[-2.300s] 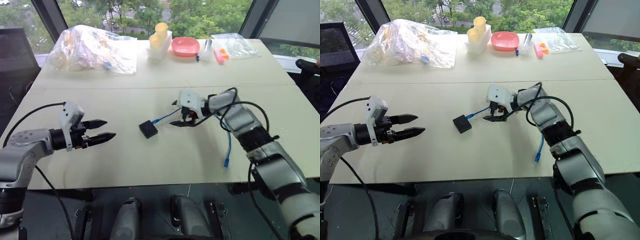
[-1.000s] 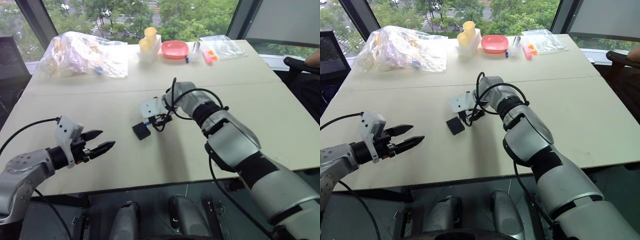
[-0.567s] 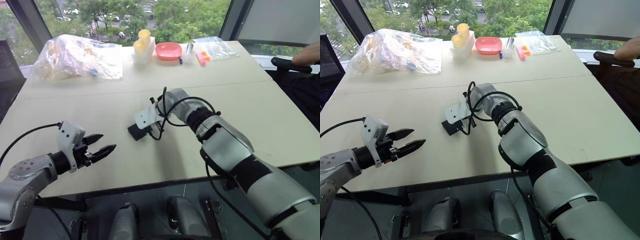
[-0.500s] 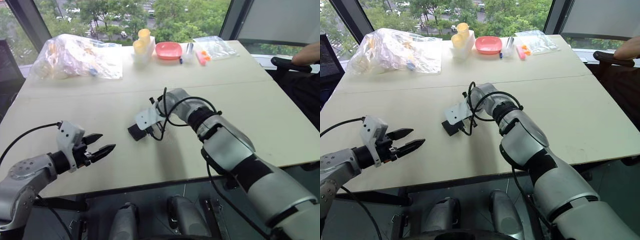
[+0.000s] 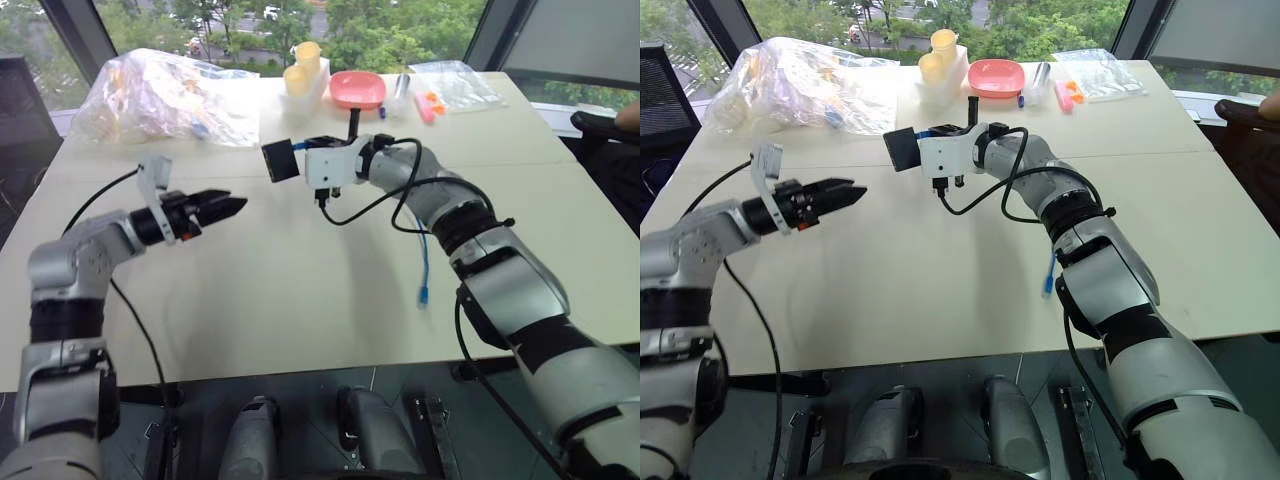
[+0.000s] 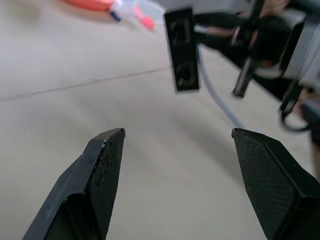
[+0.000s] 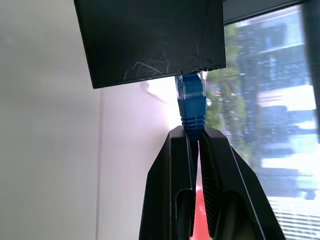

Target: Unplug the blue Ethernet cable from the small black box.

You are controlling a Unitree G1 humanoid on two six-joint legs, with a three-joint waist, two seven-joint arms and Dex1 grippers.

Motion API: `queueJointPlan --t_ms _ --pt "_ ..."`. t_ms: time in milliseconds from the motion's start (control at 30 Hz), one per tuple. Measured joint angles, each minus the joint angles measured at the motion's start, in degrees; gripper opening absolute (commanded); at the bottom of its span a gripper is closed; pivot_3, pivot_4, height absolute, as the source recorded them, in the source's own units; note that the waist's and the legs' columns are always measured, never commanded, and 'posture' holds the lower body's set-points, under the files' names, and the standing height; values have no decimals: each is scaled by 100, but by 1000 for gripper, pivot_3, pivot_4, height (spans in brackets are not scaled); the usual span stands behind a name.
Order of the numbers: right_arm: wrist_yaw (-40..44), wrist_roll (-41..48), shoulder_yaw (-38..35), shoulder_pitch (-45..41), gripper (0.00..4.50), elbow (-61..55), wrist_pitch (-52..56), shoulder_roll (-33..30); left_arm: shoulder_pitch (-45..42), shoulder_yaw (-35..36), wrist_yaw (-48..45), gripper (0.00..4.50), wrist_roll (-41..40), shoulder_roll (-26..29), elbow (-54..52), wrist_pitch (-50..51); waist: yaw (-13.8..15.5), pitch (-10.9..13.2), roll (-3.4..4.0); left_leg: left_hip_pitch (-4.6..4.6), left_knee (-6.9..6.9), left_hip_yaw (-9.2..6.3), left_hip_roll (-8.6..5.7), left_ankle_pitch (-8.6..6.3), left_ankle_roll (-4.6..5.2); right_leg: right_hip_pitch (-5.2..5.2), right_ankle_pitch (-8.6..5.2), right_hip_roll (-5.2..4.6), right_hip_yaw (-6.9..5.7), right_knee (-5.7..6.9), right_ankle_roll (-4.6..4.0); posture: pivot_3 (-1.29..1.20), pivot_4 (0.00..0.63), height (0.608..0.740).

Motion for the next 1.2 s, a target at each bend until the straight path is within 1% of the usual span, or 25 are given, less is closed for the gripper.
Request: queueJointPlan --t_ms 100,233,367,500,600,667,733,833,867,900,933,1000,1033,1100,1167,1200 --pt "-350 -51 -58 266 52 -425 314 59 -895 -125 -416 3570 205 -108 964 -88 -15 0 0 5 3 2 -1 0 1 2 0 1 2 5 1 0 150 740" --pt "-675 -171 -72 295 52 -782 742 98 -1634 -243 -740 3570 554 -383 2036 -438 -7 0 0 6 4 0 0 1 1 2 -1 5 2 11 1 0 150 740" --pt "-685 -206 -69 362 52 -1075 946 122 -2042 -341 -816 3570 980 -589 2865 -1011 -3 0 0 6 3 -1 0 1 1 1 -1 5 3 12 3 0 150 740" --pt "-502 -203 -58 608 52 -1452 1083 175 -2372 -308 -784 3570 1261 -777 3624 -1473 0 0 0 0 4 -3 0 1 1 0 -2 6 2 11 5 0 150 740" --pt "-377 -209 -44 695 0 -1711 1171 178 -2466 -248 -849 2790 1357 -815 3852 -1590 -7 0 0 0 3 -3 0 1 2 -2 -2 6 3 11 7 0 150 740" --pt "-301 -214 -45 771 0 -1927 1248 175 -2475 -219 -1077 2145 1401 -825 3869 -1596 -3 0 0 0 3 -4 0 1 2 -2 -2 7 2 12 7 0 150 740" --pt "-230 -215 -41 879 0 -2122 1329 189 -2477 -215 -1241 1718 1461 -827 3869 -1580 -1 0 0 0 5 -4 0 1 2 -1 -2 7 2 13 7 0 150 740" --pt "-127 -222 -24 960 0 -2264 1454 194 -2478 -206 -1336 962 1485 -832 3869 -1565 -1 0 0 -1 9 -5 0 1 2 -1 -2 7 2 14 7 0 150 740" --pt "-95 -229 -21 984 0 -2304 1493 192 -2478 -203 -1379 640 1488 -839 3868 -1559 -1 0 0 -1 9 -5 0 1 2 -1 -2 7 2 14 7 0 150 740" --pt "-49 -226 -21 1008 0 -2348 1524 189 -2478 -206 -1410 543 1525 -839 3867 -1557 -1 0 0 -1 10 -5 0 1 2 -1 -2 7 2 15 7 0 150 740" --pt "37 -213 -21 1037 0 -2404 1568 184 -2477 -217 -1464 546 1591 -839 3863 -1561 -2 0 0 -1 10 -5 0 1 2 -1 -2 8 2 15 7 0 150 740" --pt "181 -173 -29 1109 820 -2501 1634 174 -2469 -254 -1527 546 1716 -839 3847 -1581 -2 0 0 -1 9 -6 0 1 2 0 -1 8 2 15 7 0 150 740" --pt "273 -103 -56 1184 1149 -2603 1691 162 -2465 -282 -1556 546 1757 -839 3832 -1627 0 0 0 -1 9 -6 0 1 2 -1 -2 8 2 15 8 0 150 740" --pt "507 153 -233 1492 2210 -2953 1912 90 -2449 -342 -1634 546 1861 -832 3766 -1745 10 0 0 -2 8 -7 0 1 2 0 -1 7 2 15 8 0 150 740" --pt "834 645 -629 1855 3271 -3367 2384 93 -2422 -341 -1718 546 1905 -804 3734 -1799 25 0 -1 -4 10 -9 -1 1 2 2 0 6 2 14 11 0 150 740" --pt "993 875 -810 1991 3711 -3539 2627 95 -2414 -340 -1743 546 1917 -792 3733 -1800 25 0 0 -5 12 -9 -1 1 2 1 2 6 2 15 14 0 150 740"
